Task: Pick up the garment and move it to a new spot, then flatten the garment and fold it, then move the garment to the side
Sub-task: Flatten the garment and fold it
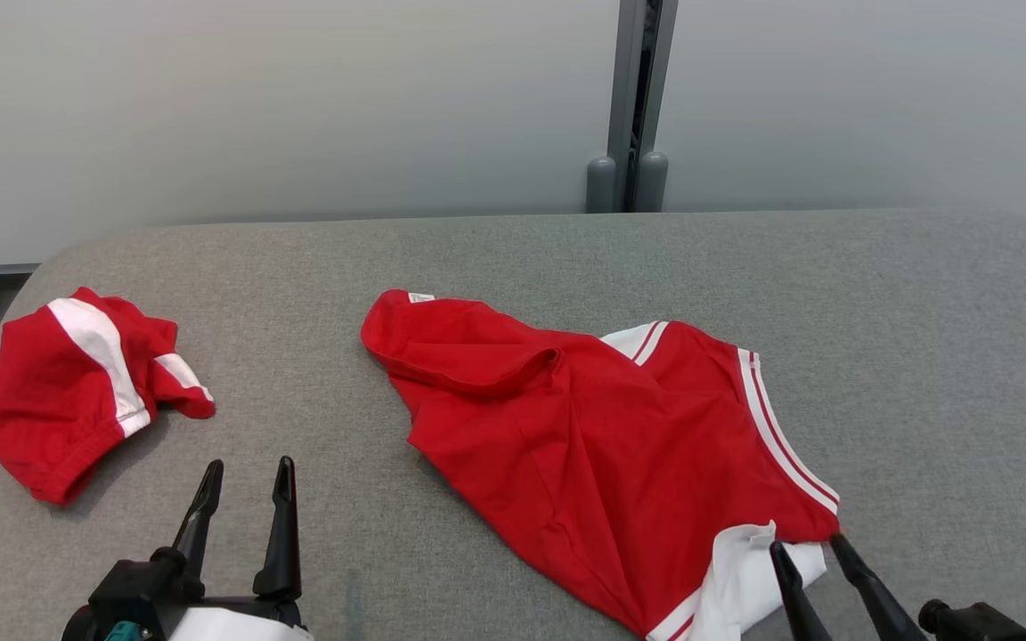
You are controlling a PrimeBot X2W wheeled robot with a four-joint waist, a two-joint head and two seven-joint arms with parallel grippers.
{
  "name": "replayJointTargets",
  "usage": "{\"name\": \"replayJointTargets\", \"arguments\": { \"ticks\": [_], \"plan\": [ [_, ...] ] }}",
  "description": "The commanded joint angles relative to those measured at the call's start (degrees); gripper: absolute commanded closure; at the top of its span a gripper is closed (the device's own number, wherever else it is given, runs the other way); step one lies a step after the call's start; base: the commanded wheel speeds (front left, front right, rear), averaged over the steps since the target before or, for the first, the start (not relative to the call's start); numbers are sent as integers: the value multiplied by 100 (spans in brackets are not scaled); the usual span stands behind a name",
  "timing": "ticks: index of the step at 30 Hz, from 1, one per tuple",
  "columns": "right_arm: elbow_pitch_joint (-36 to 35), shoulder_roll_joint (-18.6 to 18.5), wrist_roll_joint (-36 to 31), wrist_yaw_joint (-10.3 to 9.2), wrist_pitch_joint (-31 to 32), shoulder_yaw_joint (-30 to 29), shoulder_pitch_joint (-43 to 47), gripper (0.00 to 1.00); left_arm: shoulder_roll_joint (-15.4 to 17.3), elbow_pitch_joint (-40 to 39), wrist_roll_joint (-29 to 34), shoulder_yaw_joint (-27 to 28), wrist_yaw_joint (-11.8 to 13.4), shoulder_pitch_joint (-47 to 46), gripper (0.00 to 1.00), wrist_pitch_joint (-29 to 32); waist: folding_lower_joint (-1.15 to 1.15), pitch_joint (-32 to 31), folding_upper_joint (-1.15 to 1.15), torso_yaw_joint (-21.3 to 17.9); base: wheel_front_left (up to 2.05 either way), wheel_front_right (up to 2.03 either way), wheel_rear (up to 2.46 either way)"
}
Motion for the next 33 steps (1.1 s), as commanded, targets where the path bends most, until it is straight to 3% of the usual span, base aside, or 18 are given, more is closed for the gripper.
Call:
{"name": "replayJointTargets", "arguments": {
  "ticks": [1,6,13,23,33],
  "plan": [
    [-26,-10,-43,0,-28,-109,-26,0,20,-31,29,35,-25,18,0,-11,0,-13,0,-3,0,0,0],
    [35,-71,-168,0,-29,-402,-70,0,21,-78,50,77,-27,57,0,-11,0,-28,0,-5,0,0,0],
    [421,-345,-229,1,-3,-269,-635,0,20,-88,59,98,-38,19,0,-11,0,10,0,9,0,0,0],
    [1662,-823,-195,0,349,-92,-2373,0,21,-61,-8,-30,-21,-308,0,-11,0,407,0,325,0,0,0],
    [3357,-946,-42,0,640,251,-3726,0,20,-56,-99,-234,32,-589,0,-11,0,815,0,700,0,0,0]
  ]
}}
